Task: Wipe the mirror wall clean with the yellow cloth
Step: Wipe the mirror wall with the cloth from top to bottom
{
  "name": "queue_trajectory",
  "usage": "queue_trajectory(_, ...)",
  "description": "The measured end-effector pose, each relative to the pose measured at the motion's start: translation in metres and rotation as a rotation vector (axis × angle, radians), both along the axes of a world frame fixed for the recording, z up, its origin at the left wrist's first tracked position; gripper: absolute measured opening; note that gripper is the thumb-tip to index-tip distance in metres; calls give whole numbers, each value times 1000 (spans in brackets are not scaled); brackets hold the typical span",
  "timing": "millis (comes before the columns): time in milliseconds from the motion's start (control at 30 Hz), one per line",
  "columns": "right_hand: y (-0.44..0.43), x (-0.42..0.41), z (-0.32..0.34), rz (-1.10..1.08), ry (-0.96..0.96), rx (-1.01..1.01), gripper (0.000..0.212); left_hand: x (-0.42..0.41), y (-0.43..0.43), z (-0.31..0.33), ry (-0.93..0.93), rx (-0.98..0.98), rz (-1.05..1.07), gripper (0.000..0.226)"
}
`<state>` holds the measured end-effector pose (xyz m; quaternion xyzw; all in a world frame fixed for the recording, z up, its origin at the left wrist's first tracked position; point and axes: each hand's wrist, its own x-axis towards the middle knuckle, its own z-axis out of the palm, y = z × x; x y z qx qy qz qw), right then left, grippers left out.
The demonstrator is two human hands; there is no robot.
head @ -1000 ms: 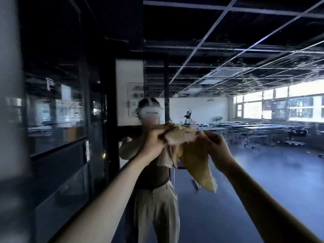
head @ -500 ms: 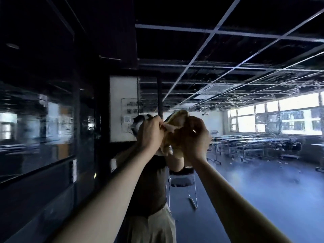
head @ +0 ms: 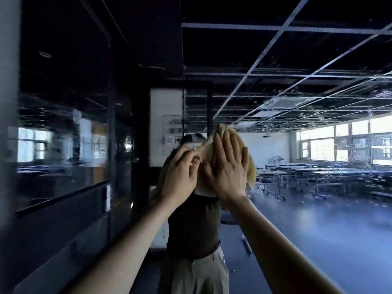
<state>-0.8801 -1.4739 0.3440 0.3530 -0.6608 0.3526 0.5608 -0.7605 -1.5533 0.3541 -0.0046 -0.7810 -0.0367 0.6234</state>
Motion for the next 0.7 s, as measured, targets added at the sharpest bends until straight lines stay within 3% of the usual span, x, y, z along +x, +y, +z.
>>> queue_trajectory(167,25,-6,-101,-36,216,317,67,-7,14,-55,-15,-40,-40,38)
queue_trajectory(233,35,-20,-76,-9,246,349,62,-9,13,-65,-65,-87,-48,37)
queue_trajectory(367,46,-32,35,-3,17,93,63,-14,8,-58,-92,-109,-38,33)
queue_trajectory(433,48,-36,51,-14,4,65,63,-16,12,-57,-90,-149,-40,31)
queue_trajectory(600,56,-40,-40,-7,-5,28,64,-21,18,-75,-108,-136,-38,31)
queue_trajectory(700,70,-37,-116,-34,2,142,64,-22,25,-88,-172,-136,-11,34)
